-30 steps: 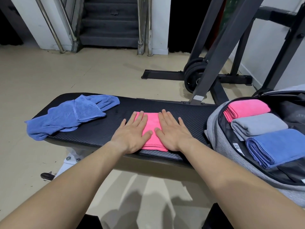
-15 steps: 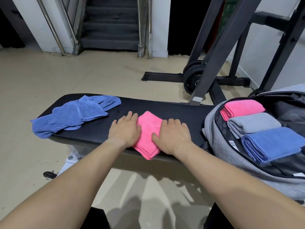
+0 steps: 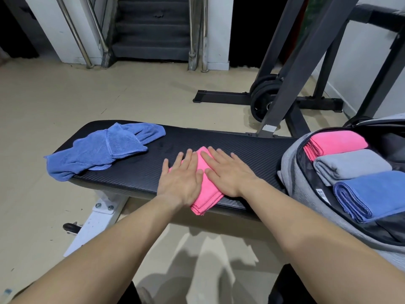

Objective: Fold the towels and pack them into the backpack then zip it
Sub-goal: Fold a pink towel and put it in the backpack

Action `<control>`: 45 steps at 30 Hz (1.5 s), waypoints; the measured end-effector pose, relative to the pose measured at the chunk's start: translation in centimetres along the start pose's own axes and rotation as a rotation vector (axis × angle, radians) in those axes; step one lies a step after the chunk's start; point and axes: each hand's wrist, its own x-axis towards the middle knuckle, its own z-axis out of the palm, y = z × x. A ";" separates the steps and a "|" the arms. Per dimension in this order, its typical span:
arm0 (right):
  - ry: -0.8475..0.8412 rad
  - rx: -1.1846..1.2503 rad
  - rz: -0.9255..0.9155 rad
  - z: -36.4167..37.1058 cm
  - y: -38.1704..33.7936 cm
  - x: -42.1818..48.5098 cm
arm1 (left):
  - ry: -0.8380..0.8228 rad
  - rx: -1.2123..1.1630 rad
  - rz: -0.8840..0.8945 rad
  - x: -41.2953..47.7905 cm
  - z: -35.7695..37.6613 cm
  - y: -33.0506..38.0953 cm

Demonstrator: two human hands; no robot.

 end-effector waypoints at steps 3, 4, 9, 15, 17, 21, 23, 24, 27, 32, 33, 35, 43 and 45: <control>-0.001 0.011 0.024 0.0 -0.5 -0.3 | -0.060 -0.080 0.041 0.4 -0.5 -0.7; -0.003 0.021 0.034 0.0 -0.7 -0.4 | -0.075 -0.151 0.068 0.4 -0.8 -1.1; -0.046 0.065 0.150 -0.2 -2.2 -1.9 | 0.003 -0.431 -0.014 0.0 -2.8 -4.7; 0.061 0.094 0.182 -1.7 -2.8 -3.7 | 0.008 -0.298 -0.019 -0.3 -3.6 -5.4; 0.101 0.200 0.185 -2.5 -2.4 -3.7 | 0.037 -0.348 0.021 -0.3 -4.1 -4.9; 0.063 0.416 0.191 -3.5 -1.2 -3.0 | 0.060 -0.426 0.127 -0.3 -5.3 -3.8; 0.077 0.505 0.178 -3.8 -0.4 -2.2 | 0.068 -0.437 0.181 -0.2 -5.8 -3.4; 0.084 0.541 0.170 -4.0 0.0 -1.9 | 0.065 -0.445 0.205 -0.2 -6.0 -3.2; 0.053 0.576 0.137 -4.5 1.2 -1.2 | 0.070 -0.498 0.240 0.1 -6.0 -3.0; 0.005 0.506 0.152 -4.3 2.4 -0.5 | 0.003 -0.655 0.064 0.9 -5.9 -2.9; 0.012 0.493 0.167 -4.2 2.5 -0.4 | -0.028 -0.658 0.034 1.1 -5.8 -2.9; 0.049 0.460 0.197 -4.0 2.6 -0.3 | -0.053 -0.612 0.002 1.4 -5.7 -3.0; -0.020 0.769 0.327 -4.8 2.4 -0.9 | 0.007 -0.558 -0.142 1.7 -5.6 -2.4; -0.008 0.826 0.356 -4.9 2.6 -1.1 | 0.004 -0.651 -0.165 1.7 -5.7 -2.3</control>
